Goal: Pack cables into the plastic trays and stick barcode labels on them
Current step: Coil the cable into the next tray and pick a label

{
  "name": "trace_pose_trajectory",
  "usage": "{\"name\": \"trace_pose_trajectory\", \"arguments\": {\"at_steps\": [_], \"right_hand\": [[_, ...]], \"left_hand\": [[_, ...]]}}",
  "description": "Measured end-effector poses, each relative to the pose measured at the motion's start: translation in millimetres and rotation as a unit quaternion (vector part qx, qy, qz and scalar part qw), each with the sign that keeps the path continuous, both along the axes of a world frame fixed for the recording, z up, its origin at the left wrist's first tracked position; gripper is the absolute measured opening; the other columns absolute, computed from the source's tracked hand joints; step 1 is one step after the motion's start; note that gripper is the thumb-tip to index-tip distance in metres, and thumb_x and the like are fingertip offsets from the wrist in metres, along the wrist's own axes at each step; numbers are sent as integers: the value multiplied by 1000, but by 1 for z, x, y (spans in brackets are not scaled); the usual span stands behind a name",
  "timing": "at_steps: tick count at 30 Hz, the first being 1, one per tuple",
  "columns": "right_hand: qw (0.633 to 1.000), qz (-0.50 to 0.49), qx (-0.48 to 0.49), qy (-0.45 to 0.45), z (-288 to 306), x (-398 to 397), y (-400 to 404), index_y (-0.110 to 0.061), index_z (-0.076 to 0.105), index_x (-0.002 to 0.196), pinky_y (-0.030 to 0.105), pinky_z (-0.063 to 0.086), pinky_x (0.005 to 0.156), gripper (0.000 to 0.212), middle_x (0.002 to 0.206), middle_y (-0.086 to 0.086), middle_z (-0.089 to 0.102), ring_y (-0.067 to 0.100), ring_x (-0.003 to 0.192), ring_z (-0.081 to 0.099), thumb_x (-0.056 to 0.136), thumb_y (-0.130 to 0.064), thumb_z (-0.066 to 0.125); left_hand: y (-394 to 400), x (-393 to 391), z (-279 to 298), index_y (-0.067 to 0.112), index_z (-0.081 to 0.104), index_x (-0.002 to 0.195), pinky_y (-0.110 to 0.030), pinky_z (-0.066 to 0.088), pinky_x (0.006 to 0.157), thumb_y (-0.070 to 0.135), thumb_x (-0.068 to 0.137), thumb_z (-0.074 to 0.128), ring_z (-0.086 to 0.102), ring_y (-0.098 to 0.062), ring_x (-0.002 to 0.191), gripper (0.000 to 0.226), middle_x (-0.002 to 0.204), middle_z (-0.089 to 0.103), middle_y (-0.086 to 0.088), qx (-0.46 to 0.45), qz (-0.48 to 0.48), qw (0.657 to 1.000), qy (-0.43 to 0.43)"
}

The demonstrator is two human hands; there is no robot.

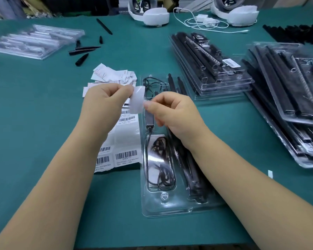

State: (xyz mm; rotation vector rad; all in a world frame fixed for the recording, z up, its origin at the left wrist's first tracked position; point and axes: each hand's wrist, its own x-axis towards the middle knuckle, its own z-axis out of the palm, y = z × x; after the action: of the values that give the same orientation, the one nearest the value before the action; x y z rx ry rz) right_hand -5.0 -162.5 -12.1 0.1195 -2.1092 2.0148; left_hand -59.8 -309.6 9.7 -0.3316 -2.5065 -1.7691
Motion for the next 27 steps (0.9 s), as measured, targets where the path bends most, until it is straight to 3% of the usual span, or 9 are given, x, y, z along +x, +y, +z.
{"name": "trace_pose_trajectory", "arguments": {"at_steps": [1,3,6,12,17,19,22,25,27], "right_hand": [[1000,-8,-10,16,-1,0,0,-20,60,71,14,41,51,14,55,-12,55,4,50,48,80,-14,68],[998,-23,-1,56,-1,2,0,-23,59,77,15,42,56,18,71,-10,56,7,59,47,74,-6,64],[985,-52,118,117,1,5,-4,-28,62,86,11,40,64,34,91,-7,48,5,65,43,72,3,60],[970,-87,185,134,0,3,-6,-18,75,85,13,37,74,13,91,-3,48,9,86,48,75,-10,78],[975,-136,118,129,1,2,-4,-32,70,79,18,41,70,11,89,-7,53,10,78,51,78,-23,75],[976,-170,64,122,3,1,0,-36,68,78,15,44,68,14,91,-4,57,12,73,52,80,-24,73],[972,-223,-20,73,4,-3,7,-33,69,81,18,48,74,14,97,2,65,10,77,60,84,-20,69],[961,-241,-136,-7,4,-8,15,-26,70,80,13,46,62,12,77,-13,70,-6,63,57,87,-18,65],[950,-248,-180,-55,3,-10,20,-25,69,79,14,46,57,11,60,-19,64,-4,55,51,88,-19,65]], "left_hand": [[0,-1,0,0,61,71,-32,32,61,33,79,61,28,-20,62,34,67,36,-6,6,7,1000,-27],[0,-3,0,8,55,58,-31,34,57,30,77,61,32,-18,59,29,60,37,-4,29,22,996,-81],[2,-3,2,22,43,55,-28,32,53,28,67,60,31,-15,53,22,52,33,5,36,30,993,-113],[2,-2,1,20,44,45,-32,32,59,30,65,57,30,-18,58,25,60,33,-6,-30,10,994,-106],[3,-6,-3,23,61,43,-26,31,52,23,79,58,31,-14,49,36,47,40,8,-23,5,993,-112],[4,-6,-7,22,66,54,-25,30,50,29,86,56,31,-12,44,35,50,43,6,-98,3,994,-56],[4,-4,-15,23,62,68,-26,30,51,40,91,54,42,-6,48,30,53,51,11,-287,-26,957,41],[2,-7,-18,26,57,77,-27,36,54,37,90,52,52,-12,62,18,71,59,6,-373,-46,926,17],[0,-9,-19,23,56,82,-28,42,57,32,89,52,54,-14,67,12,77,62,3,-440,-78,894,-9]]}}
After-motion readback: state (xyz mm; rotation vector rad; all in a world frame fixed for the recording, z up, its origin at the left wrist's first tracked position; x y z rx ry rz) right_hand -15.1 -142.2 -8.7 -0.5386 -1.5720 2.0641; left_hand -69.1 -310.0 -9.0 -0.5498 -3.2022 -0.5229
